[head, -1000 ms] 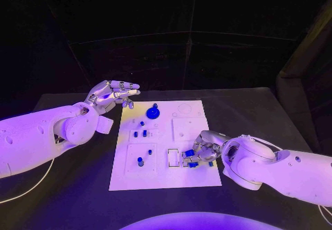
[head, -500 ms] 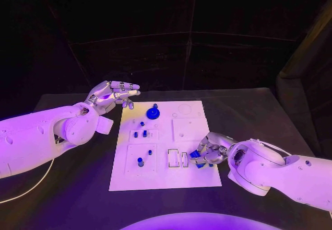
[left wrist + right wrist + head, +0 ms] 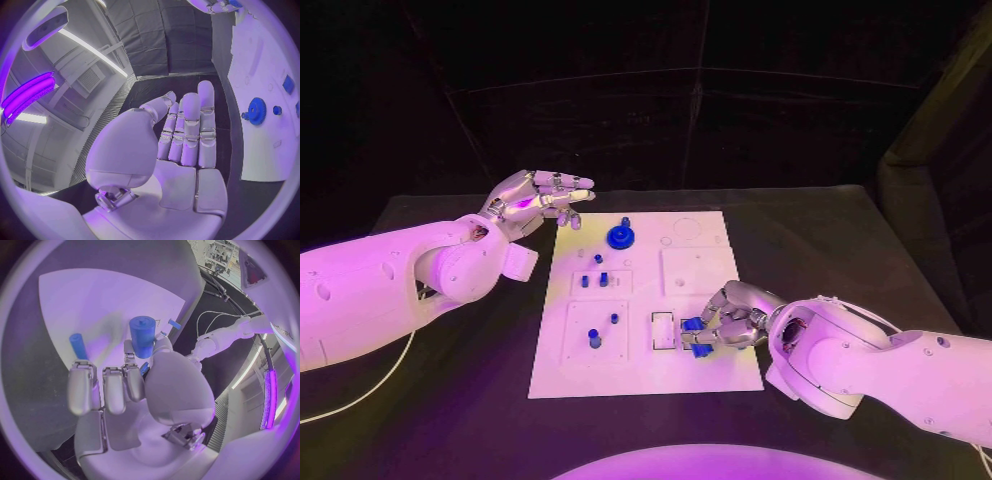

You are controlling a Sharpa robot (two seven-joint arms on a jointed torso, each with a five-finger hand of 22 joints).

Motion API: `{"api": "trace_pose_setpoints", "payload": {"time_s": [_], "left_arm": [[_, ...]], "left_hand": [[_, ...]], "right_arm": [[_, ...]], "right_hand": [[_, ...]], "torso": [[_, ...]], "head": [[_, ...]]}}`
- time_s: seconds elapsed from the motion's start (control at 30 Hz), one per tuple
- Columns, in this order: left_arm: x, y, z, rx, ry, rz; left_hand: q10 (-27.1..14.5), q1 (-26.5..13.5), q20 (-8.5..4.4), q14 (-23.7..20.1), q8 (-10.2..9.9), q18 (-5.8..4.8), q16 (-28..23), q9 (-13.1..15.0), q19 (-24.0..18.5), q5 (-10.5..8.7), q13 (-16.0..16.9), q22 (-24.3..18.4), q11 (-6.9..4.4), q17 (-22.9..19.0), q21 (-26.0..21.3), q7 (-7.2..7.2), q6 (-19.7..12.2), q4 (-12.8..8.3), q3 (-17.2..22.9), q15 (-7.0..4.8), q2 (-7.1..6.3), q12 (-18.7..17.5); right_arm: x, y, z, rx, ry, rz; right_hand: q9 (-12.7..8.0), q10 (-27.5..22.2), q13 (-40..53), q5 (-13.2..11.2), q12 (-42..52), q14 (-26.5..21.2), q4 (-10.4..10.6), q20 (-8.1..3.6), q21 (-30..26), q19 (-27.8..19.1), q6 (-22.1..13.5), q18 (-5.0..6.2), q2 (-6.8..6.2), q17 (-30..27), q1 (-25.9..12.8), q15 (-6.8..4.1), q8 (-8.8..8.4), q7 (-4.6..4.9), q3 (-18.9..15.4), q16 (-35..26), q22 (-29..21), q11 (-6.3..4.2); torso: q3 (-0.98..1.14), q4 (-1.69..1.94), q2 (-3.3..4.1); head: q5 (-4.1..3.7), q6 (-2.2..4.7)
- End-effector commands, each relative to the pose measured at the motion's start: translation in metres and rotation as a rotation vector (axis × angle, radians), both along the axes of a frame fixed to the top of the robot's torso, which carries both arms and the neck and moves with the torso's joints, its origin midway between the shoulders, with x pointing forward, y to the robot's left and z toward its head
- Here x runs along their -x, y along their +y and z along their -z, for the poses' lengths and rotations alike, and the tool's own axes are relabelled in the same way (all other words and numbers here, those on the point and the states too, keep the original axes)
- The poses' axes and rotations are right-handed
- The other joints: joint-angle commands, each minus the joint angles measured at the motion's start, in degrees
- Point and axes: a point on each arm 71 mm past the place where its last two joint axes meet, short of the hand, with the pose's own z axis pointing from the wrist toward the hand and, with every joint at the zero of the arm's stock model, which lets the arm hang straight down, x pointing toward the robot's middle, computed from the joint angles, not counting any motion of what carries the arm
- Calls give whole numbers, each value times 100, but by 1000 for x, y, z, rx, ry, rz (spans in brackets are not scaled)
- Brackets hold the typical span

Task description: Assemble the parts on the task board

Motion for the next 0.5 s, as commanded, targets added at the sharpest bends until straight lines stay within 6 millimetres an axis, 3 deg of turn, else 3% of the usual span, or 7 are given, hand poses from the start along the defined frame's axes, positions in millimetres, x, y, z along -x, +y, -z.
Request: {"api": "trace_pose_setpoints", "payload": {"time_s": [0.03,0.5], "left_arm": [[0,-2,-1,10,2,17],[1,-3,-1,11,5,22]], "left_hand": [[-18,40,-23,-42,28,78,-30,-6,11,6,-5,-8,0,-5,-35,14,2,-32,-12,-11,1,20],[-22,35,-22,-44,28,78,-30,-7,10,5,-6,-9,2,-7,-37,16,0,-31,-16,-10,-1,20]], "right_arm": [[0,7,0,-12,15,-10],[-9,25,-1,19,-73,-14]], "right_hand": [[53,66,431,-106,-6,341,16,-61,29,-3,240,-105,12,129,-79,-58,70,-183,-51,-4,163,-61],[170,74,402,-315,-69,345,48,-105,49,39,299,-118,63,142,-175,-101,145,-234,-149,-5,223,-108]], "torso": [[0,1,7],[-3,-12,5]], "head": [[11,6],[67,3]]}}
